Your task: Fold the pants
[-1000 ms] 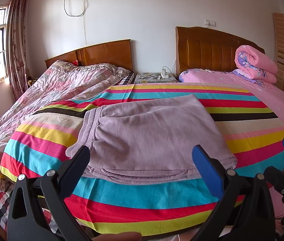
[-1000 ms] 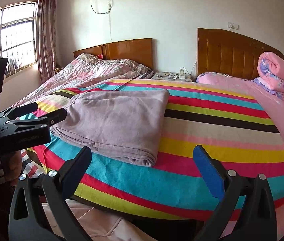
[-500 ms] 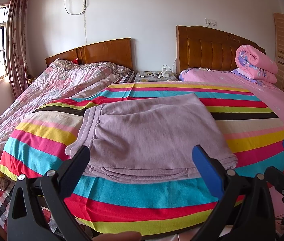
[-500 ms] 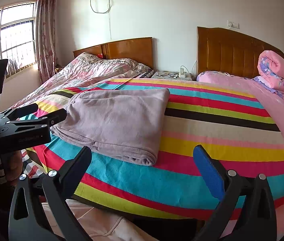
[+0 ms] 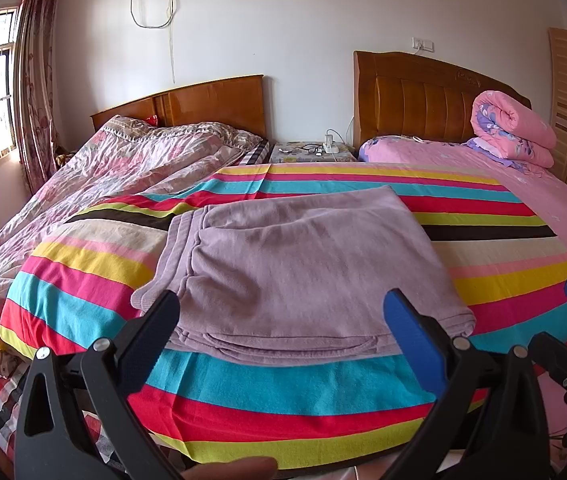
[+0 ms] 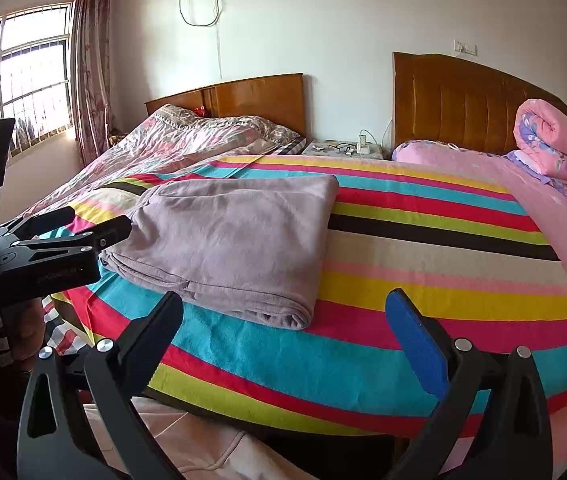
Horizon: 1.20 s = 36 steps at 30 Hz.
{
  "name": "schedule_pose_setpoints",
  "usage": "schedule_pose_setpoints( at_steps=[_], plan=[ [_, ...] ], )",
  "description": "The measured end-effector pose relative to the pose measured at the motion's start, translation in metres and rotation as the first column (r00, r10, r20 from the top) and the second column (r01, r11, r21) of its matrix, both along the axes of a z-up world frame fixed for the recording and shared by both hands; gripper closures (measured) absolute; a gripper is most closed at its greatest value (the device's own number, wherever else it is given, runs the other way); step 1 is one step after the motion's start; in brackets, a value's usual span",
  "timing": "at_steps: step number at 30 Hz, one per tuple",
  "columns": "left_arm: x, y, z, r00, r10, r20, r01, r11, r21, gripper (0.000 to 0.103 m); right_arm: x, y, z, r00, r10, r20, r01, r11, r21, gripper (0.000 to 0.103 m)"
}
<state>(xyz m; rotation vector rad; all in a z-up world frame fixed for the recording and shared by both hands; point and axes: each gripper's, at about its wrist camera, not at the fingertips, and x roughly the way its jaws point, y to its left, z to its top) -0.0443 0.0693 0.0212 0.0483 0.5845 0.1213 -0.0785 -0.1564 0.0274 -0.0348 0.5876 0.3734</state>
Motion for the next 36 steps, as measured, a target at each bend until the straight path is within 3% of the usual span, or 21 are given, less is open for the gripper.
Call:
schedule_pose_setpoints(
  at_steps=[36],
  plan=[
    [-0.0042, 0.0008, -0.0007, 1.0, 0.018, 0.011, -0.018, 1.0, 0.021, 0.001, 0.0002, 0.0018, -0.0038, 1.0, 0.001, -0.012, -0.001, 1.0, 0.003, 0.005]
  ],
)
